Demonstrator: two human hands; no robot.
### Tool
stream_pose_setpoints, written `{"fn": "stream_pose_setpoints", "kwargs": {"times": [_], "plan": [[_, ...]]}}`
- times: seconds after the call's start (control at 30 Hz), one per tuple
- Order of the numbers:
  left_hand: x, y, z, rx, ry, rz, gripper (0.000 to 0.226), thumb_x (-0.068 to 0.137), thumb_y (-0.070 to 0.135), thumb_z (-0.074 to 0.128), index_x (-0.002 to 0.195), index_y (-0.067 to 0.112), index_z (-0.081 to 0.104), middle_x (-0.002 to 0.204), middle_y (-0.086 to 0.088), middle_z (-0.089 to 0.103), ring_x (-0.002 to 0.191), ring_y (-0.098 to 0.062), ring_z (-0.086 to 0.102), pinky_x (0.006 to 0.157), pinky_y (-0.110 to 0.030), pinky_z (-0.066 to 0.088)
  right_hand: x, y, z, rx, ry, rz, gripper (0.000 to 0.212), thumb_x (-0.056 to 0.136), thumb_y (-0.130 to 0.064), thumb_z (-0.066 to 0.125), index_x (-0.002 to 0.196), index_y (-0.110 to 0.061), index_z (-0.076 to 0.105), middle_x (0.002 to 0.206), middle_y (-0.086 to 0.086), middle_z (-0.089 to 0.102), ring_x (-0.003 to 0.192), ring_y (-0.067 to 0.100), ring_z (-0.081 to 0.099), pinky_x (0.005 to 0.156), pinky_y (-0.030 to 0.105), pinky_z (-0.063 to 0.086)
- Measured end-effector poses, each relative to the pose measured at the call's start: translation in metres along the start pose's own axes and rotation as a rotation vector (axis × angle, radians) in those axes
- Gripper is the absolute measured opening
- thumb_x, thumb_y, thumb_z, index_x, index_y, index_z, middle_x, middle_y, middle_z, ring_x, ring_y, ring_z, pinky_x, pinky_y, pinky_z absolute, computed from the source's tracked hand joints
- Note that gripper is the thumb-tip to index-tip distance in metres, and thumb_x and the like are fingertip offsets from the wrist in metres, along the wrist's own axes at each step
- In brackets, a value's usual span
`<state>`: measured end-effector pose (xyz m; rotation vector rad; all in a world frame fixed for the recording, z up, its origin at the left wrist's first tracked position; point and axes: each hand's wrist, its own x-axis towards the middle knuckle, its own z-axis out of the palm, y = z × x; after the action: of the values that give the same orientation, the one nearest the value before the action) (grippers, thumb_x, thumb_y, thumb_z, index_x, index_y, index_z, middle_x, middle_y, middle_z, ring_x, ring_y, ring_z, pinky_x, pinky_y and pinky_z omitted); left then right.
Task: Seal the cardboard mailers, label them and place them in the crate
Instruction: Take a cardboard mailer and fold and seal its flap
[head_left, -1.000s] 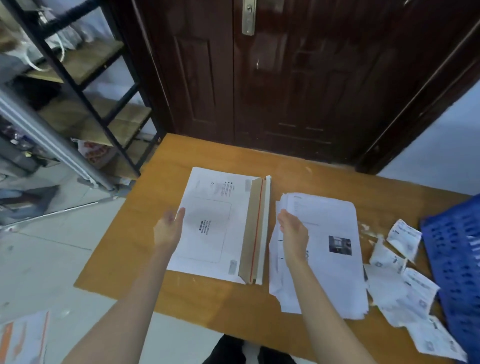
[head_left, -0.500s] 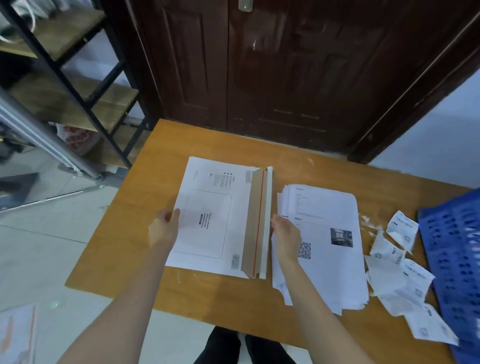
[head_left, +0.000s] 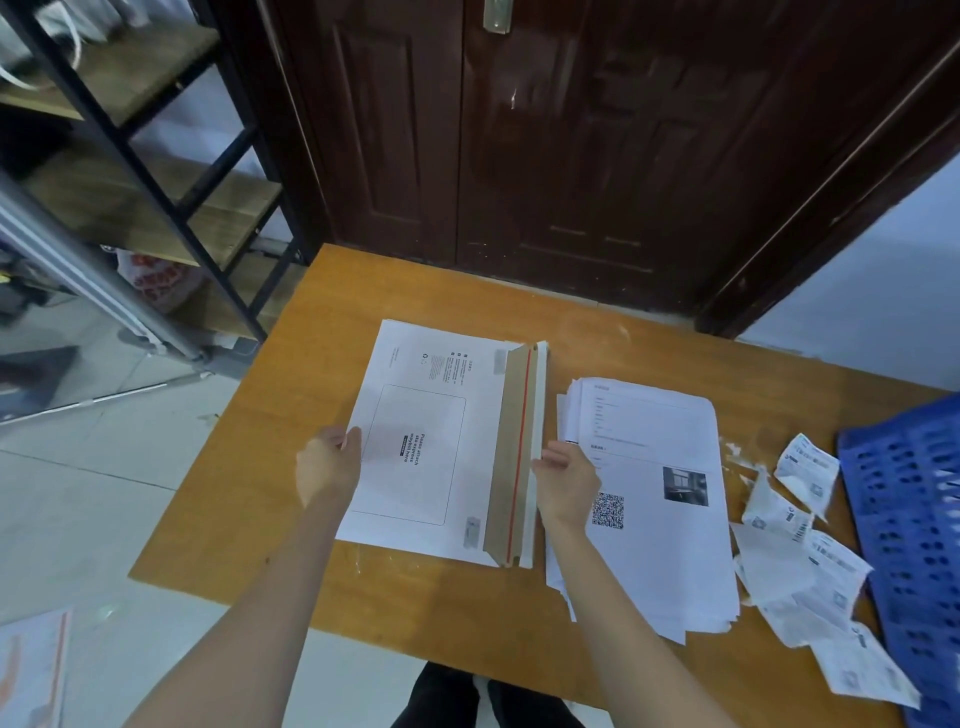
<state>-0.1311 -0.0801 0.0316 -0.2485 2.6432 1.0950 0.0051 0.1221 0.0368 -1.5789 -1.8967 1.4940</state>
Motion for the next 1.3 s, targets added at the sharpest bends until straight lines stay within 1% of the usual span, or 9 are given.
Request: {"fn": "stream_pose_setpoints", "kwargs": {"times": [0.13, 0.27, 0.37, 0.5, 0.63, 0.93, 1.07, 1.13, 1.3], "plan": [[0.001, 0.004, 0.0, 0.005, 0.051, -0.012, 0.037, 0.092, 0.026, 0.061, 0.119, 0.001, 0.059, 0.116, -0.015, 0.065, 0.099, -0.033, 0.062, 0.076, -0.036, 0.048, 0.0, -0.006, 0.005, -0.102, -0.02, 0.009, 0.028, 0.08, -0.005, 0.066, 0.107, -0.014, 0.063, 0.092, -0.002, 0.066, 0.087, 0.016, 0.062, 0.068, 0.023, 0.042], [0.009, 0.011, -0.002, -0.089, 0.017, -0.027, 0.037, 0.085, 0.023, 0.07, 0.113, 0.002, 0.06, 0.11, -0.015, 0.06, 0.086, -0.027, 0.058, 0.067, -0.031, 0.043, 0.005, -0.008, 0.011, -0.357, -0.12, 0.077, 0.018, 0.079, -0.024, 0.069, 0.095, -0.025, 0.062, 0.083, -0.009, 0.062, 0.1, 0.019, 0.058, 0.083, 0.03, 0.045], [0.015, 0.016, -0.001, -0.093, -0.018, -0.034, 0.029, 0.084, 0.023, 0.07, 0.104, 0.004, 0.063, 0.106, -0.019, 0.06, 0.085, -0.033, 0.06, 0.061, -0.031, 0.041, 0.005, -0.009, 0.013, -0.368, -0.138, 0.087, 0.017, 0.084, -0.021, 0.064, 0.101, -0.022, 0.066, 0.097, -0.006, 0.068, 0.101, 0.018, 0.06, 0.091, 0.033, 0.046], [0.015, 0.026, -0.003, -0.094, 0.01, -0.034, 0.028, 0.084, 0.022, 0.067, 0.106, 0.006, 0.062, 0.104, -0.01, 0.06, 0.082, -0.028, 0.056, 0.066, -0.034, 0.045, 0.005, -0.014, 0.005, -0.201, -0.118, 0.094, 0.018, 0.085, -0.006, 0.054, 0.099, -0.014, 0.063, 0.089, -0.004, 0.062, 0.077, 0.013, 0.054, 0.058, 0.023, 0.04], [0.01, 0.034, -0.005, -0.188, 0.028, -0.076, 0.019, 0.08, 0.024, 0.063, 0.09, 0.007, 0.063, 0.082, -0.009, 0.062, 0.071, -0.028, 0.056, 0.063, -0.036, 0.048, 0.008, -0.018, -0.009, 0.009, -0.068, 0.161, 0.01, 0.088, -0.004, 0.047, 0.091, -0.011, 0.052, 0.075, -0.001, 0.05, 0.063, 0.016, 0.044, 0.052, 0.025, 0.032], [-0.004, 0.061, 0.008, -0.251, -0.192, -0.08, 0.028, 0.071, 0.037, 0.061, 0.065, 0.019, 0.041, 0.065, 0.003, 0.036, 0.062, -0.019, 0.034, 0.056, -0.029, 0.024, 0.026, -0.022, -0.056, 0.102, -0.056, 0.138, 0.014, 0.091, -0.015, 0.052, 0.104, -0.013, 0.056, 0.09, 0.0, 0.058, 0.072, 0.011, 0.053, 0.057, 0.022, 0.039], [-0.001, 0.069, 0.011, -0.21, -0.507, -0.004, 0.015, 0.083, 0.029, 0.071, 0.076, 0.018, 0.064, 0.079, 0.005, 0.065, 0.074, -0.015, 0.06, 0.063, -0.023, 0.044, 0.043, -0.018, -0.076, 0.04, -0.167, 0.077, 0.016, 0.085, -0.022, 0.064, 0.096, -0.012, 0.064, 0.086, -0.004, 0.064, 0.079, 0.014, 0.06, 0.059, 0.021, 0.041], [0.006, 0.065, 0.013, -0.14, -0.602, 0.07, 0.029, 0.072, 0.041, 0.075, 0.085, 0.016, 0.072, 0.085, 0.003, 0.072, 0.081, -0.018, 0.064, 0.073, -0.031, 0.047, 0.056, -0.011, -0.08, 0.034, -0.191, 0.062, 0.017, 0.083, -0.024, 0.068, 0.096, -0.012, 0.067, 0.092, -0.001, 0.068, 0.083, 0.016, 0.063, 0.061, 0.021, 0.044], [0.021, 0.051, 0.035, 0.02, -0.533, 0.153, 0.037, 0.079, 0.041, 0.074, 0.065, 0.01, 0.058, 0.051, 0.006, 0.057, 0.058, -0.017, 0.05, 0.055, -0.027, 0.034, 0.08, 0.004, -0.087, 0.038, -0.309, -0.025, 0.018, 0.081, -0.018, 0.072, 0.098, -0.013, 0.066, 0.096, 0.0, 0.07, 0.082, 0.011, 0.066, 0.066, 0.021, 0.051]]}}
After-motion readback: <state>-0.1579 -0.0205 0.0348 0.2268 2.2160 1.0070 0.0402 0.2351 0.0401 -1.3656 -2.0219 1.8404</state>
